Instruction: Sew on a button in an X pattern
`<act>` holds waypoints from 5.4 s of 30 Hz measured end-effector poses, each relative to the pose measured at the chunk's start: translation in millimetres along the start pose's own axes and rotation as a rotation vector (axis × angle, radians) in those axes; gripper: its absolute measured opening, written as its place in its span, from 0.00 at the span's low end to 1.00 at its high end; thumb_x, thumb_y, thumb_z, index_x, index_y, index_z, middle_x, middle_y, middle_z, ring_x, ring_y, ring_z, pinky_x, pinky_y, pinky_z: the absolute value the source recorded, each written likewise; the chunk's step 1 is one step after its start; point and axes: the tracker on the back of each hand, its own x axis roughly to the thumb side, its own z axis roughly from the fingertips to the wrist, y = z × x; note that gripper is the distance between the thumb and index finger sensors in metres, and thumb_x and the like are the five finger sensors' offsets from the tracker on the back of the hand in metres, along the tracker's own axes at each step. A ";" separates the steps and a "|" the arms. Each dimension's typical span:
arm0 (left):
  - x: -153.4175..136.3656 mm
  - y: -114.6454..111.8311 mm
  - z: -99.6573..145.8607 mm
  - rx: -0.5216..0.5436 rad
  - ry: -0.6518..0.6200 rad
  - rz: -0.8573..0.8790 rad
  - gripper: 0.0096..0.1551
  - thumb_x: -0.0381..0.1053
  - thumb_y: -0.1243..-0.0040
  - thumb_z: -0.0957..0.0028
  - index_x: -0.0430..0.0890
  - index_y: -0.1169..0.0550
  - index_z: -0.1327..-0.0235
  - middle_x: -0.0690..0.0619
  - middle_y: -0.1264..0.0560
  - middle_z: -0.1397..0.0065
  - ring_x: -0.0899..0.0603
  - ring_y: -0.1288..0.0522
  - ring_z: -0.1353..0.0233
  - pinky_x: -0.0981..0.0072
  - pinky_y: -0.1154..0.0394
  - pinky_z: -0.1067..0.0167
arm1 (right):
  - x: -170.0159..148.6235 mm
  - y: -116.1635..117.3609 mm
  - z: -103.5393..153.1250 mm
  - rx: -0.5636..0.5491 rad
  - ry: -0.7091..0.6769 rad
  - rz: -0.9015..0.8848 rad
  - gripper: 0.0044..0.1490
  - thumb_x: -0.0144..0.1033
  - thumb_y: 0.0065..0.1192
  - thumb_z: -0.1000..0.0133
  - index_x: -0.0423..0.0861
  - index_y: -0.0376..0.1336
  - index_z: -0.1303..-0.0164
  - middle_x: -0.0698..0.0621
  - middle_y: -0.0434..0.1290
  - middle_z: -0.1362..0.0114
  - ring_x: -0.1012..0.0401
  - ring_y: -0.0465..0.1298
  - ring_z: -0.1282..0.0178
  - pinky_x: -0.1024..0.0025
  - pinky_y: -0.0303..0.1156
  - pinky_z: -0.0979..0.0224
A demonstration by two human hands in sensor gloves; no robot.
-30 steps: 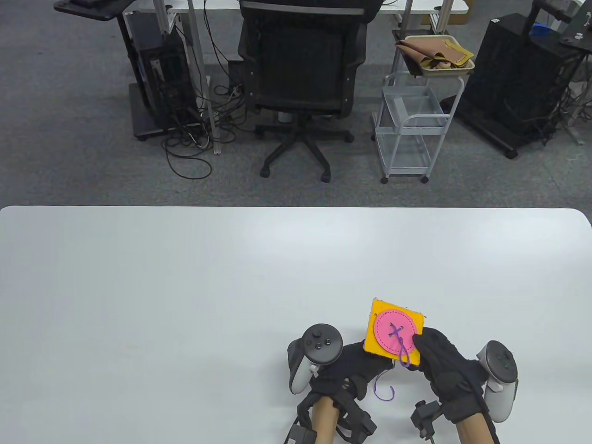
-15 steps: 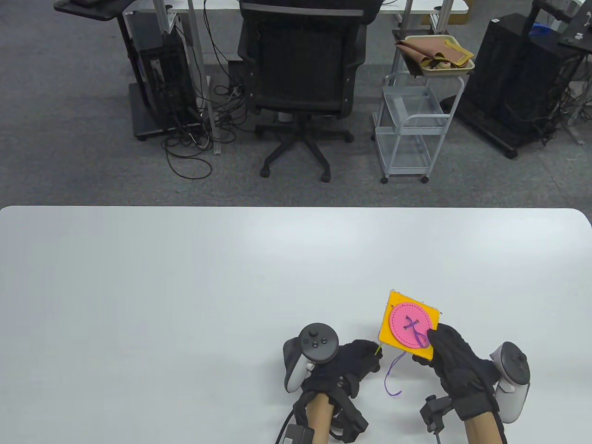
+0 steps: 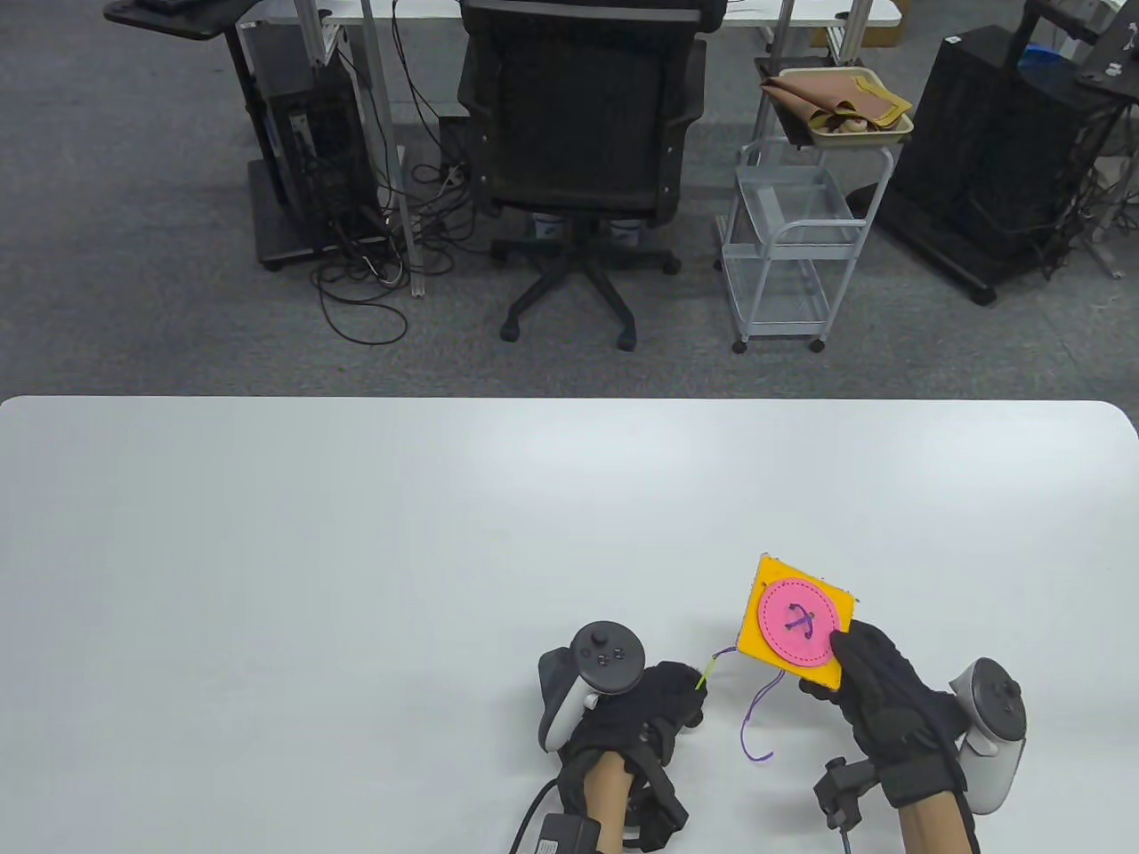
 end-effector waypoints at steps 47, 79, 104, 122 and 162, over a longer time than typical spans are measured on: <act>3.6 21.6 17.4 0.126 -0.050 0.331 0.23 0.51 0.43 0.43 0.49 0.23 0.35 0.56 0.15 0.49 0.45 0.16 0.47 0.47 0.22 0.45 | 2.5 8.9 -1.6 0.096 -0.106 0.093 0.26 0.43 0.55 0.40 0.48 0.60 0.33 0.49 0.75 0.47 0.60 0.75 0.50 0.52 0.67 0.25; 8.4 9.7 13.4 -0.238 -0.285 0.773 0.24 0.55 0.47 0.39 0.56 0.26 0.30 0.58 0.19 0.36 0.46 0.20 0.35 0.48 0.25 0.36 | -9.8 24.9 -7.3 0.118 -0.075 0.280 0.26 0.43 0.56 0.40 0.46 0.61 0.34 0.49 0.76 0.48 0.59 0.76 0.51 0.51 0.67 0.26; 17.8 25.6 25.9 0.129 -0.158 0.407 0.22 0.57 0.40 0.44 0.49 0.19 0.43 0.55 0.15 0.48 0.44 0.16 0.45 0.48 0.22 0.44 | -10.3 28.2 -5.2 0.075 -0.091 0.406 0.33 0.50 0.58 0.42 0.48 0.59 0.30 0.47 0.75 0.39 0.55 0.75 0.43 0.48 0.64 0.23; 24.7 2.4 14.0 0.343 0.114 -0.232 0.26 0.53 0.36 0.49 0.43 0.20 0.41 0.52 0.13 0.51 0.42 0.15 0.49 0.45 0.22 0.48 | -6.0 9.4 -2.3 -0.031 -0.103 0.345 0.53 0.60 0.57 0.45 0.46 0.42 0.17 0.42 0.51 0.12 0.45 0.56 0.14 0.45 0.48 0.12; 25.2 -18.5 2.6 0.341 0.403 -0.715 0.34 0.57 0.36 0.50 0.43 0.29 0.34 0.40 0.29 0.31 0.31 0.32 0.31 0.33 0.38 0.35 | -7.5 11.9 -3.2 -0.023 -0.092 0.380 0.52 0.59 0.57 0.44 0.45 0.43 0.17 0.41 0.51 0.13 0.44 0.56 0.14 0.44 0.47 0.13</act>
